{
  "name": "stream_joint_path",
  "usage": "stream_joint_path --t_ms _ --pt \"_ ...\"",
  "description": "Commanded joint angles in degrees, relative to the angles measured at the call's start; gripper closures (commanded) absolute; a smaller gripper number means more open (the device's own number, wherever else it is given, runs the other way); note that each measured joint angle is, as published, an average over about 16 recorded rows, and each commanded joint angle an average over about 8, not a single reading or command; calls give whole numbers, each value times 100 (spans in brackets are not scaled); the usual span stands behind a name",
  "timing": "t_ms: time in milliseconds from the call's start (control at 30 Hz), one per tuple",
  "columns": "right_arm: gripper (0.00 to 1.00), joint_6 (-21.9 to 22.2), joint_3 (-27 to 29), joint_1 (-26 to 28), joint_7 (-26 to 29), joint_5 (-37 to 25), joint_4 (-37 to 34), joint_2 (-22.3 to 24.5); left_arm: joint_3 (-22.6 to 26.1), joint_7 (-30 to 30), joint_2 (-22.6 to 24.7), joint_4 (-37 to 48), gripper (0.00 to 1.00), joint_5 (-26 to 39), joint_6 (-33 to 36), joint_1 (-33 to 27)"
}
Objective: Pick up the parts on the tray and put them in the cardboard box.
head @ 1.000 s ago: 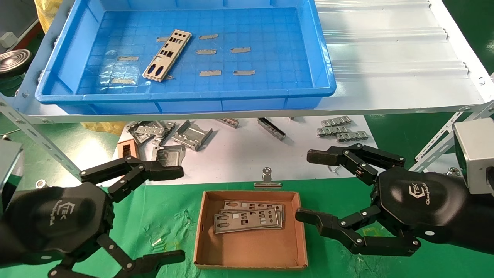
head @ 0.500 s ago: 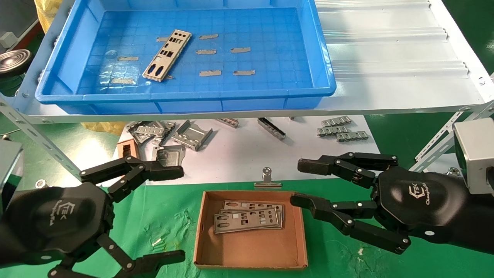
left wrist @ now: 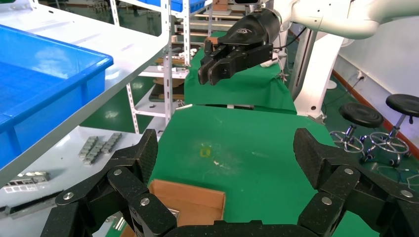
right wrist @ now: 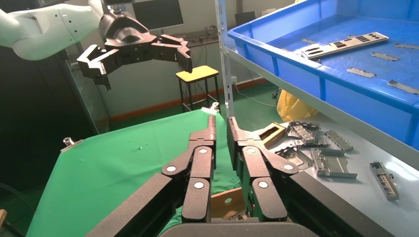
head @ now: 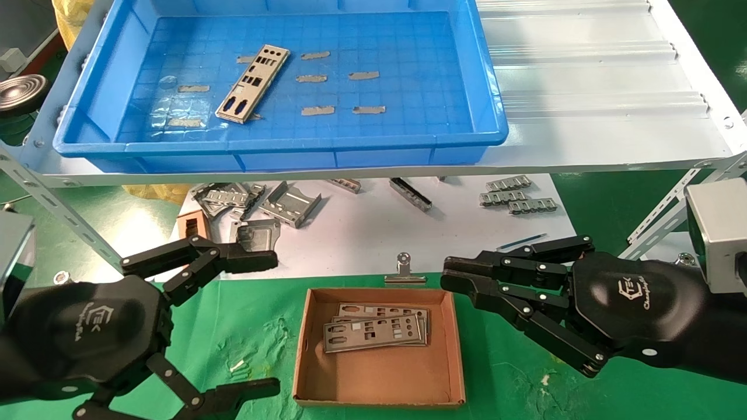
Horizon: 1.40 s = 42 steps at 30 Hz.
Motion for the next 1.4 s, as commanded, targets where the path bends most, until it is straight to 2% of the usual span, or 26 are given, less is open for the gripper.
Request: stream_joint_path --t_ms 33,333,433,533,700,933,1133,1333,1367,1400 --pt "100 0 0 0 0 0 0 0 0 0 0 0 0 0 0 0" --pt "100 0 0 0 0 0 0 0 -1 -15 13 24 0 47 -55 -87" --pt "100 0 0 0 0 0 0 0 40 -81 97 141 0 204 -152 -393" --pt "100 0 0 0 0 0 0 0 145 -158 322 454 0 489 -263 -981" --pt "100 0 0 0 0 0 0 0 417 -102 930 1505 0 1111 -372 -2250" --pt "100 0 0 0 0 0 0 0 902 445 1833 3408 0 2179 -641 -3828" --pt "100 0 0 0 0 0 0 0 1329 813 2496 4903 0 3020 -1151 -4730" --pt "99 0 0 0 0 0 0 0 1630 849 2994 6057 0 3607 -2004 -5258" --pt "91 0 0 0 0 0 0 0 1653 839 3054 6198 0 3656 -2156 -5306" --pt "79 0 0 0 0 0 0 0 1672 830 3110 6328 0 3699 -2303 -5348"
